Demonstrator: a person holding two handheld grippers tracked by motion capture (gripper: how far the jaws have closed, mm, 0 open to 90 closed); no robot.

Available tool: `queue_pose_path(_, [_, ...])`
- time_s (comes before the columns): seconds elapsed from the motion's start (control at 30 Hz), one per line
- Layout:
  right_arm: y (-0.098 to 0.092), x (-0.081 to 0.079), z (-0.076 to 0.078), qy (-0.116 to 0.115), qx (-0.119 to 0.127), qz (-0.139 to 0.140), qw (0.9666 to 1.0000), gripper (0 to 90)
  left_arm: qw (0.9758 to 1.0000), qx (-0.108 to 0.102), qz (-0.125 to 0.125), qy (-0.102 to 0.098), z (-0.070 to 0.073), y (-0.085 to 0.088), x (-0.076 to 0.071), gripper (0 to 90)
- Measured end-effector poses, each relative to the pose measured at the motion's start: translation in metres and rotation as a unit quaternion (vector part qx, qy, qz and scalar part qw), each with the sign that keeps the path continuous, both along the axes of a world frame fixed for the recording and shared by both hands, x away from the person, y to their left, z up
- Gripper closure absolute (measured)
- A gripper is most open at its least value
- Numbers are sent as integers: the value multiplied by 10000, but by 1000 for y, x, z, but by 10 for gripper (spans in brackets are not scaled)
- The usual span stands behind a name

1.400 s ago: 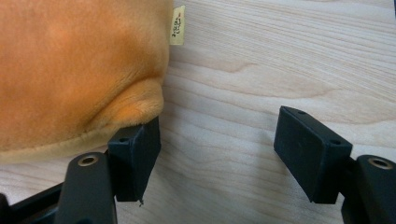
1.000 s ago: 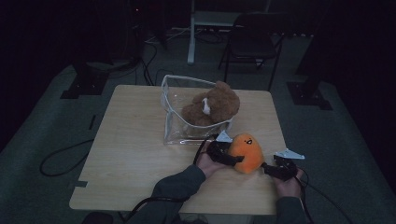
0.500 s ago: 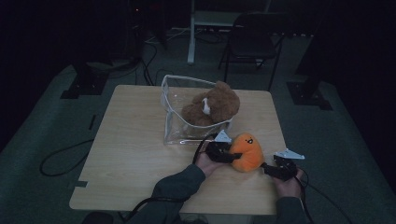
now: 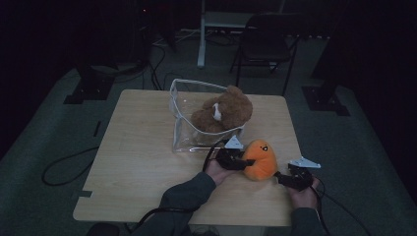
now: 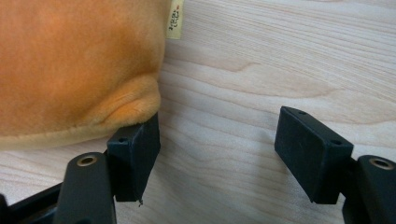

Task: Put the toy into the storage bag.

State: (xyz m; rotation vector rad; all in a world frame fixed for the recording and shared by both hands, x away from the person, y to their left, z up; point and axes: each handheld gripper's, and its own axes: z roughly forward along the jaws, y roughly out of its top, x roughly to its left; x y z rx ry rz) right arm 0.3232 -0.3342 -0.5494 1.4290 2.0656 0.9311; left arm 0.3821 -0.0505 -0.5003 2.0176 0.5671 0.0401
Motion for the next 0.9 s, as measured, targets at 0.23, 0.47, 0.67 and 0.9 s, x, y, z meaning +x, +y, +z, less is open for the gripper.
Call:
queue_pose_path(0.23, [0, 0, 0, 0, -1, 12, 10000, 302, 10000, -12, 33, -54, 3, 4, 0, 582])
queue_pose_path(0.47, [0, 0, 0, 4, 4, 9, 10000, 302, 9999, -55, 43, -113, 8, 8, -2, 586])
queue_pose_path(0.67, [0, 0, 0, 4, 4, 9, 10000, 302, 9998, -140, 31, -152, 15, 12, -3, 587])
queue_pose_path(0.9, [0, 0, 0, -1, 4, 10, 10000, 302, 9996, -215, 1, -188, 24, 16, -5, 586])
